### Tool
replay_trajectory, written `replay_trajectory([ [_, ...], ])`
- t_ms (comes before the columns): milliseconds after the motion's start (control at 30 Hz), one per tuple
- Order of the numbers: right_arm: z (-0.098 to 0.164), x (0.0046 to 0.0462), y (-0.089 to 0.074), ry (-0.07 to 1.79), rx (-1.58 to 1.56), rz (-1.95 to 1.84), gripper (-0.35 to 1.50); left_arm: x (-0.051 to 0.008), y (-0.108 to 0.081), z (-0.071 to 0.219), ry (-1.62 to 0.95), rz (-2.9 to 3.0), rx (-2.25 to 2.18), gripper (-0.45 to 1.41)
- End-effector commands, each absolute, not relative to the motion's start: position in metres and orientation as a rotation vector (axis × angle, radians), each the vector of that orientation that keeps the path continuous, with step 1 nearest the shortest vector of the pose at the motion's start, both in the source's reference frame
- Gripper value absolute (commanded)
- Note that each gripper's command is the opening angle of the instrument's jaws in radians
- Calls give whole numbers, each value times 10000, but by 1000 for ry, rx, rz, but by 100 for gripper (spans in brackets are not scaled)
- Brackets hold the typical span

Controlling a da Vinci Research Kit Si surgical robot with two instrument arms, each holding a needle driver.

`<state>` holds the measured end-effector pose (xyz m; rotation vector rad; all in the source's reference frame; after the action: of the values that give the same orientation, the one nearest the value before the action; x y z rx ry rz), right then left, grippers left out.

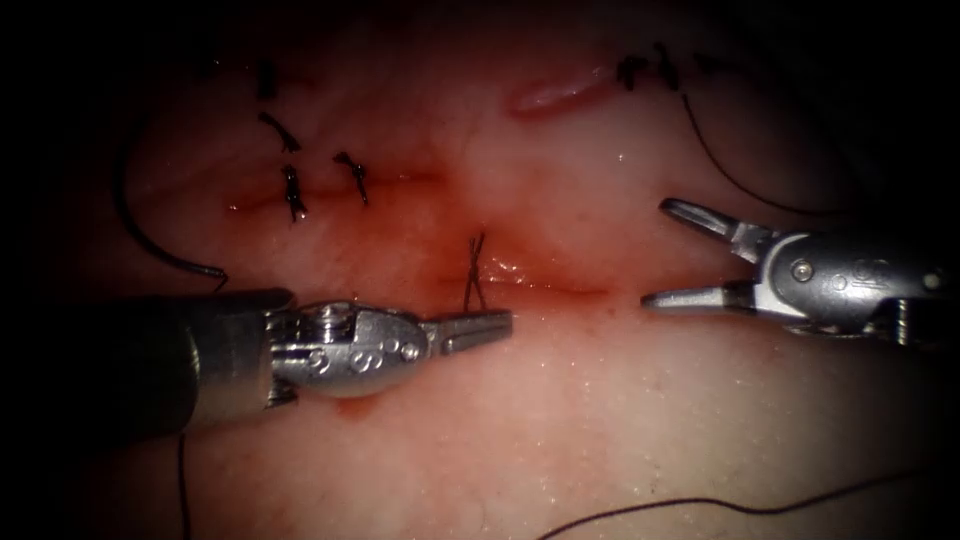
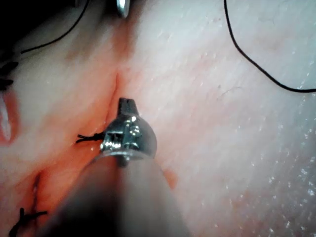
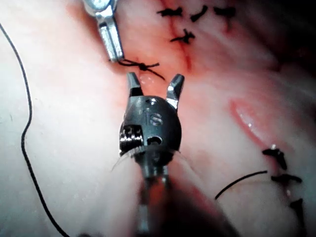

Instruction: Wound Closure

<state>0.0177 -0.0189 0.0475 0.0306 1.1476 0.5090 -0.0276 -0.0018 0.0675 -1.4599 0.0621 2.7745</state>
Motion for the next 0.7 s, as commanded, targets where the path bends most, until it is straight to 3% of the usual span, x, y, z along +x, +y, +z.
replay_trajectory([
  [33,488,197,-194,1193,57,467,115,-280,-13,678,60,2769,-1466,-45],
  [333,526,253,-209,1336,44,361,110,-265,-5,679,68,2773,-1501,-45],
  [700,572,304,-215,1294,23,320,116,-259,-7,678,94,2820,-1562,-45],
])
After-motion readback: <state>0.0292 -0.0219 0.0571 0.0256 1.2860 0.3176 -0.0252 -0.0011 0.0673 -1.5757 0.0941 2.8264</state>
